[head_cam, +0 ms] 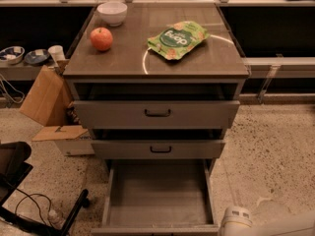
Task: Close bottom drawer
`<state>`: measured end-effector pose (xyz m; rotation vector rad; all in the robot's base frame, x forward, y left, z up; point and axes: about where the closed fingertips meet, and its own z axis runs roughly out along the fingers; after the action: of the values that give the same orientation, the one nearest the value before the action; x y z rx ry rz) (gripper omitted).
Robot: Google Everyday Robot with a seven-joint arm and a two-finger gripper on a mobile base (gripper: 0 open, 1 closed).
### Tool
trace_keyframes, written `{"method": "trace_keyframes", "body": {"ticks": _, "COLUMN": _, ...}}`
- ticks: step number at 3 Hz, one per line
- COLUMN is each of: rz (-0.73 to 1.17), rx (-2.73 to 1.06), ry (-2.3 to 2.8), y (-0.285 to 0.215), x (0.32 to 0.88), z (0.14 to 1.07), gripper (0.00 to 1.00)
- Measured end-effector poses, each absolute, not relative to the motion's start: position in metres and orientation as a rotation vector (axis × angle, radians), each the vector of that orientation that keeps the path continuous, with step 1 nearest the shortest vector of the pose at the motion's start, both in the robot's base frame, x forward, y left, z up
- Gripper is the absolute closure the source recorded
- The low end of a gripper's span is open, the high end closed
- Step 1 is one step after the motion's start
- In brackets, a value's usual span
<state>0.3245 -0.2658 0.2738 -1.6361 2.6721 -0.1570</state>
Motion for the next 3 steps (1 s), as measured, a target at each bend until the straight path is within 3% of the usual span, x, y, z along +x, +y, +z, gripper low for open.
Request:
{"method": "trace_keyframes", "body": {"ticks": 1, "rz": -0.160, "rx": -1.639, "ry": 2.669, "y": -0.266, "x": 0.325, "z": 0.274, "gripper": 1.00}}
{"method": "trace_keyframes", "body": {"ticks": 3, "rz": -0.022, "rx": -1.576, "ry": 2.665, "y": -0.245, "x": 0.302, "z": 0.185, "gripper": 1.00}}
